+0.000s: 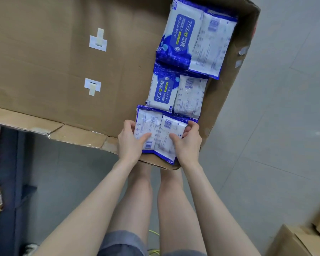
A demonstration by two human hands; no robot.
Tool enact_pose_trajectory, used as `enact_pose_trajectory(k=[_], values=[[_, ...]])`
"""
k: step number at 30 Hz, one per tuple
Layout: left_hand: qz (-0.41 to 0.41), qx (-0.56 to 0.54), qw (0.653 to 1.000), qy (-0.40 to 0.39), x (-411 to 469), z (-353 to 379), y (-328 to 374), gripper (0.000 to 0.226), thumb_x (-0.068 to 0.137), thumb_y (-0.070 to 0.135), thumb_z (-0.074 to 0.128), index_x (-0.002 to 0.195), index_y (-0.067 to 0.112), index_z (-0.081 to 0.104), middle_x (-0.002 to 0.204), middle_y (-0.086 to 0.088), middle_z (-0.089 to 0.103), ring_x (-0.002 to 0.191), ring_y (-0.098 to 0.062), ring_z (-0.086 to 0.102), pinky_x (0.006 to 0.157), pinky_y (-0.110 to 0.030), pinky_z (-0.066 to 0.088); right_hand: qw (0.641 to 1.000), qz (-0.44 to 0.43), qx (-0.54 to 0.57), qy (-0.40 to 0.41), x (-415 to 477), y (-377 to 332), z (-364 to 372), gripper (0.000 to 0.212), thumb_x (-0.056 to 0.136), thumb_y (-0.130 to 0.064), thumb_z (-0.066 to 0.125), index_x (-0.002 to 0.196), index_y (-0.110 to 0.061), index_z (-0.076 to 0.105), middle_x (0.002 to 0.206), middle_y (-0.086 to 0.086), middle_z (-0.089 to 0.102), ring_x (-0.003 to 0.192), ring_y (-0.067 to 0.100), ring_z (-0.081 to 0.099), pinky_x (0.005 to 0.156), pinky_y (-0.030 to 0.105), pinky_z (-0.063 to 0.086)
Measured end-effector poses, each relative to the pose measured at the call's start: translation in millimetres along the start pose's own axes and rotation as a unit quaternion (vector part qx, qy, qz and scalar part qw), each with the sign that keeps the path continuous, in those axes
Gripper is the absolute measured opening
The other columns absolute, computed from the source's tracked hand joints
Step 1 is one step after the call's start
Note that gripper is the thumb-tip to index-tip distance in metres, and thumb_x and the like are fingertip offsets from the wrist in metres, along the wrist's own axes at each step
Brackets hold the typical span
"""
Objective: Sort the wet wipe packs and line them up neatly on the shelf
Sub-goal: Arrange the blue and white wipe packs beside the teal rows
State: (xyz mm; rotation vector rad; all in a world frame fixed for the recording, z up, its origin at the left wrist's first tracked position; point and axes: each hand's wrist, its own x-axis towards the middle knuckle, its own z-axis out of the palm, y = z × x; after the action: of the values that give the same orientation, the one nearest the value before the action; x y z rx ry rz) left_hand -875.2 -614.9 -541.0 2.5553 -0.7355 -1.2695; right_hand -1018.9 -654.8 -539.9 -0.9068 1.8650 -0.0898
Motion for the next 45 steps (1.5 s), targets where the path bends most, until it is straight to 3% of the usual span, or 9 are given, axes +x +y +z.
enact_pose_trajectory(k=[3,8,16,20,26,31,36,42,45], values=[[-0.009,-0.076,0.997,-0.019,-12.3,-10.1,6.1,0.024,0.079,0.018,0.075,0.095,0.018,0.057,0.089,0.010,0.065,0.083,-0.012,0.062,0.070,-0.027,0.047,0.999,-0.009,0.037,-0.019,-6.9,-5.5,-9.3,0.021,0.079,-0.009,0.072,0.096,-0.014,0.062,0.089,0.001,0.066,0.069,0.007,0.056,0.065,0.017,0.047],[-0.011,-0.272,0.962,-0.034,-52.8,-37.7,20.8,0.008,0.090,0.012,0.063,0.095,0.018,0.061,0.088,0.009,0.068,0.074,-0.001,0.064,0.067,-0.020,0.053,0.986,-0.019,0.147,-0.072,-34.4,-19.7,-29.9,0.002,0.083,-0.018,0.070,0.083,-0.020,0.069,0.087,0.007,0.072,0.075,0.019,0.063,0.076,0.044,0.055],[-0.018,-0.441,0.897,-0.042,-141.0,-93.2,34.1,0.017,0.102,0.025,0.040,0.110,0.028,0.055,0.112,0.007,0.067,0.104,-0.012,0.065,0.087,-0.036,0.053,0.962,-0.044,0.181,-0.199,-127.2,-66.2,-52.5,0.035,0.098,-0.036,0.050,0.088,-0.004,0.061,0.085,-0.002,0.064,0.081,0.011,0.058,0.080,0.032,0.047],[-0.039,-0.507,0.860,-0.046,-175.9,-125.9,24.7,0.031,0.103,0.034,0.030,0.124,0.023,0.051,0.124,-0.003,0.063,0.116,-0.022,0.059,0.099,-0.046,0.047,0.953,-0.012,0.134,-0.271,-170.8,-87.7,-46.3,0.030,0.099,-0.041,0.044,0.089,-0.029,0.070,0.099,-0.012,0.072,0.103,0.013,0.065,0.099,0.041,0.048],[-0.034,-0.598,0.797,-0.071,-214.1,-193.2,-21.8,0.032,0.101,0.026,0.038,0.131,0.025,0.051,0.118,0.002,0.067,0.103,-0.013,0.066,0.075,-0.027,0.056,0.916,-0.056,0.101,-0.385,-243.4,-117.2,-16.7,0.027,0.100,-0.033,0.043,0.113,-0.023,0.064,0.113,0.000,0.070,0.107,0.019,0.065,0.095,0.041,0.049],[-0.033,-0.635,0.771,-0.021,-240.7,-261.0,-93.0,0.053,0.077,0.028,0.072,0.122,0.004,0.056,0.101,-0.010,0.067,0.084,-0.020,0.062,0.071,-0.032,0.047,0.897,-0.142,0.044,-0.416,-308.8,-136.8,40.2,0.053,0.082,-0.046,0.067,0.131,-0.027,0.055,0.129,-0.004,0.061,0.120,0.015,0.057,0.102,0.039,0.044],[-0.012,-0.647,0.762,0.004,-262.8,-337.4,-175.7,0.045,0.059,0.025,0.087,0.092,0.008,0.060,0.069,-0.002,0.055,0.056,-0.013,0.051,0.050,-0.022,0.043,0.880,-0.190,-0.007,-0.435,-388.9,-154.3,113.0,0.051,0.073,-0.044,0.067,0.111,-0.010,0.064,0.122,0.010,0.060,0.107,0.020,0.062,0.080,0.033,0.058],[0.028,-0.603,0.777,0.179,-283.2,-435.0,-242.9,0.034,0.069,0.029,0.072,0.094,0.019,0.051,0.085,0.007,0.063,0.064,0.004,0.061,0.058,-0.015,0.048,0.837,-0.310,-0.055,-0.447,-484.9,-201.5,185.9,0.057,0.065,-0.057,0.068,0.105,-0.017,0.054,0.084,0.003,0.064,0.056,0.013,0.057,0.049,0.026,0.042],[0.061,-0.580,0.776,0.240,-289.0,-484.6,-262.0,0.038,0.069,0.036,0.070,0.099,0.025,0.051,0.096,0.009,0.067,0.076,0.003,0.064,0.066,-0.017,0.050,0.813,-0.380,-0.078,-0.434,-524.7,-235.1,215.0,0.048,0.069,-0.046,0.074,0.106,-0.027,0.052,0.086,-0.002,0.068,0.060,0.007,0.061,0.051,0.019,0.046]])
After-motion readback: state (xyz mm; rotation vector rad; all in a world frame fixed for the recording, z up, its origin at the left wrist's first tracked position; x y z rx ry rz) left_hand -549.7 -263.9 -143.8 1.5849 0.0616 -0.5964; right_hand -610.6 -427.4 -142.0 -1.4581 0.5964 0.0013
